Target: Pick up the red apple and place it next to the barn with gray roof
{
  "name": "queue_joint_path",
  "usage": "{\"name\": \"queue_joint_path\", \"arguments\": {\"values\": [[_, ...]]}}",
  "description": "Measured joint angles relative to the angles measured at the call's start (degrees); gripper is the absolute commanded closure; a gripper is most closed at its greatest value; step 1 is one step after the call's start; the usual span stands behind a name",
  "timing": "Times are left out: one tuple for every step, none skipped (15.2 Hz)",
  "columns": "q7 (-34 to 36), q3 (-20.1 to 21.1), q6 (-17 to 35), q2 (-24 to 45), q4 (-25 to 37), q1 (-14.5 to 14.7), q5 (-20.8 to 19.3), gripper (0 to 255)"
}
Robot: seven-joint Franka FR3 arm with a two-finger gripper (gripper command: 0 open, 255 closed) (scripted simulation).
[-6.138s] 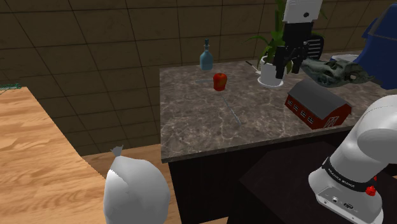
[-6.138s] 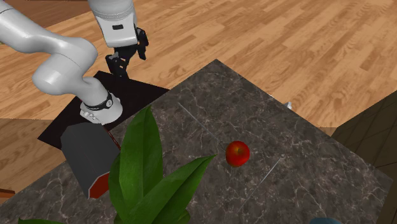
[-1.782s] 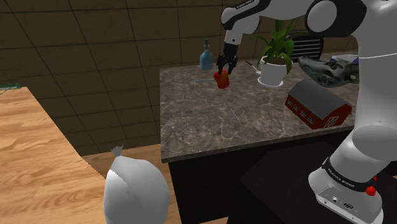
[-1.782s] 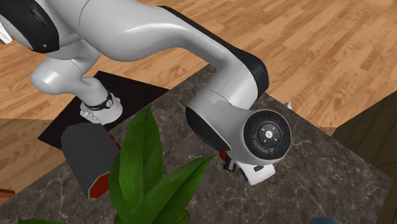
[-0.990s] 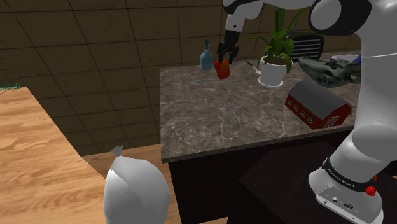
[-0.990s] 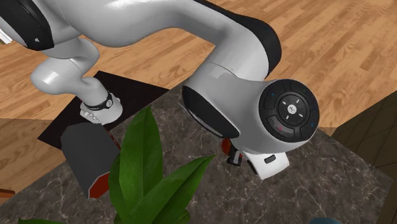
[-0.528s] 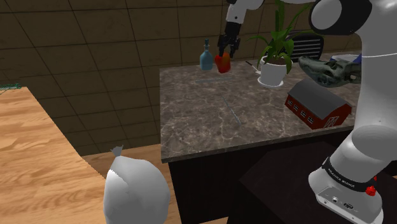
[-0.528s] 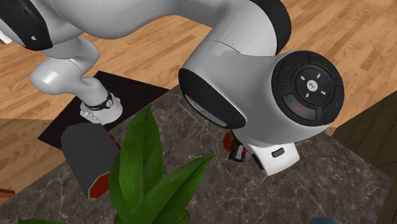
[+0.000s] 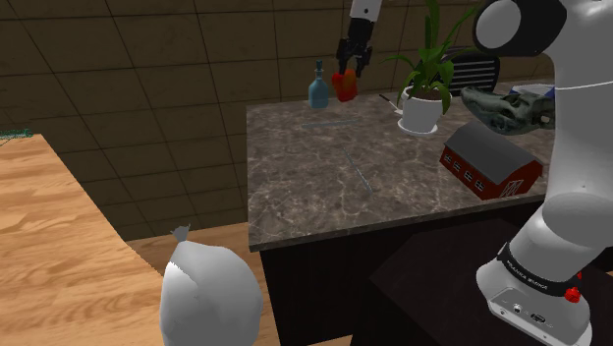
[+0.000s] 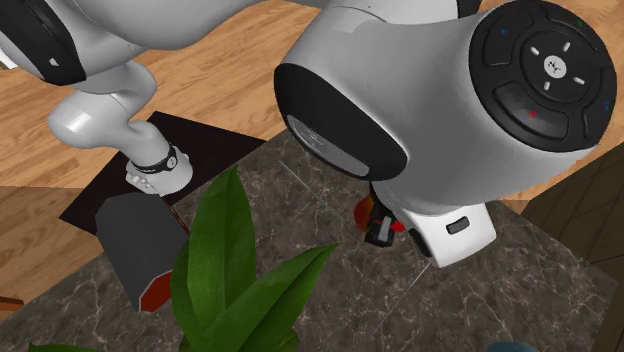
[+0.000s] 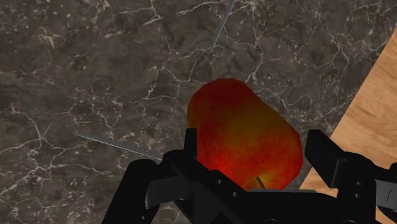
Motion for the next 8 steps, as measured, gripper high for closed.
{"name": "queue_joint_path", "arguments": {"values": [[0.33,0.04,-0.86,0.20,1.11,-0.05,0.04,255],[0.60,0.08,-1.81,0.56,2.47,-0.19,0.11,255],[0.75,0.08,-2.69,0.80,3.59,-0.37,0.16,255],[0.99,0.10,-3.54,1.00,4.67,-0.50,0.21,255],[1.21,0.12,-4.49,1.20,5.86,-0.66,0.27,255],[1.52,0.19,-5.64,1.89,7.75,-0.89,0.41,255],[1.81,0.23,-6.65,2.28,9.18,-1.07,0.51,255],[2.08,0.30,-7.62,2.95,10.87,-1.28,0.64,255]]}}
